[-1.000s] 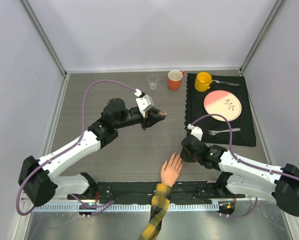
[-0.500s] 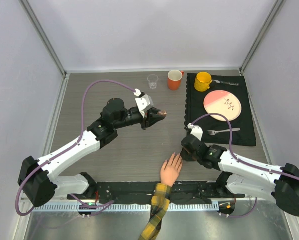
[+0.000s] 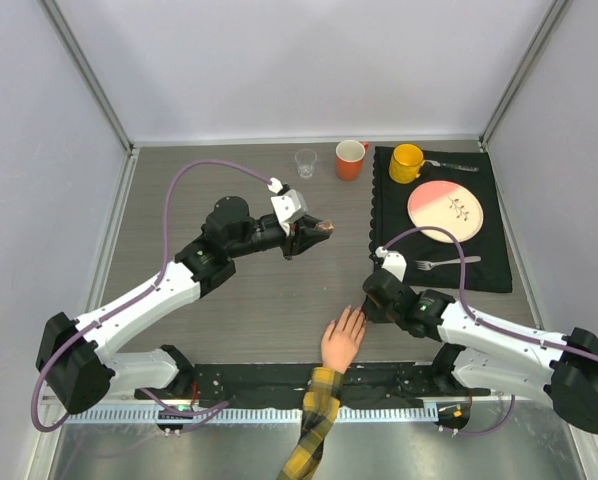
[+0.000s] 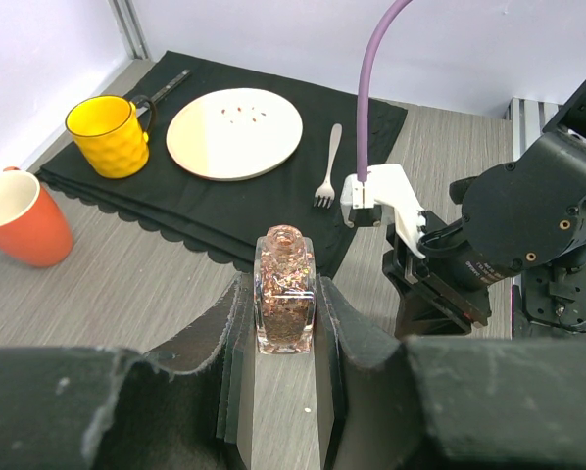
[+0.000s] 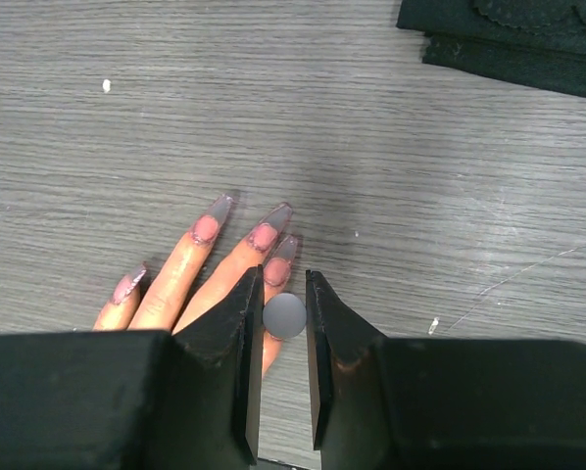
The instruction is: Paint the nails
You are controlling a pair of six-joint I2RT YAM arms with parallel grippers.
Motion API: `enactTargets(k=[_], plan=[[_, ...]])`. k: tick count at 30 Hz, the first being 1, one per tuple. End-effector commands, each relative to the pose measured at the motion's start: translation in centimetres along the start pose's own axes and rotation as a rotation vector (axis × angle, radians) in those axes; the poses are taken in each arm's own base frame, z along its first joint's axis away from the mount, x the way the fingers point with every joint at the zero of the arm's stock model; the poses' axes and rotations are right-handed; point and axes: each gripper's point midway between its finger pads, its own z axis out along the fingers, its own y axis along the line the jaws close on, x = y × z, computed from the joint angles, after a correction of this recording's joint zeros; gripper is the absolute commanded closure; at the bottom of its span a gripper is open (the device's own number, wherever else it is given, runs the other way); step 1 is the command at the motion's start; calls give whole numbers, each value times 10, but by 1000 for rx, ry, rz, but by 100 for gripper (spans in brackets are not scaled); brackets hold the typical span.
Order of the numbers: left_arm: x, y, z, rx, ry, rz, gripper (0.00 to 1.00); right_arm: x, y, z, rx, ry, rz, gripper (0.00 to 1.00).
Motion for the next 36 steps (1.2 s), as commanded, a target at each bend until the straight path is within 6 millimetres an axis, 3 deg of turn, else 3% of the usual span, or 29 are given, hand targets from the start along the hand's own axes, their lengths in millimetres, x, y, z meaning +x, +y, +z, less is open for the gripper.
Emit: enactTargets(k=[1,18,36], plan=[[-27,-3,-4,8,-71,53,100,-11,11,-8,-52,-29,14,99],[-30,-4,-6,11,-79,52,100,1,1,-11,-35,4,37,99],[-29,-4,-6,10,-76,55,100,-15,16,-5,-54,-39,40,99]])
